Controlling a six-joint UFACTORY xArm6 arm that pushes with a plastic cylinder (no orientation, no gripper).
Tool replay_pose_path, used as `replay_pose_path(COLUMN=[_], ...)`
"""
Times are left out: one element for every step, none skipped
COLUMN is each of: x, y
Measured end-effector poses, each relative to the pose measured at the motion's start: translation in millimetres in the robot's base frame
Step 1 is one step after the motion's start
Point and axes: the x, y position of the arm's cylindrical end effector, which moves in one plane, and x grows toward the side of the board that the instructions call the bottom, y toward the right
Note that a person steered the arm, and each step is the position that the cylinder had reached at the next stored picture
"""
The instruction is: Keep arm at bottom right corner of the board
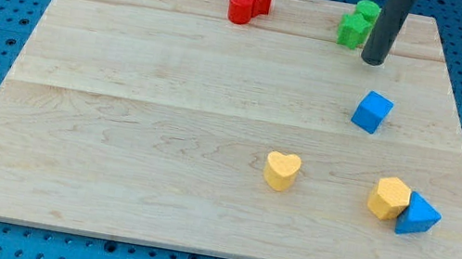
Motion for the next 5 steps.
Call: replay_pose_path(x=[0.2, 6.2, 21.7, 67.4, 113.3], y=[0.0, 37.2, 69.2, 69.2, 93.1])
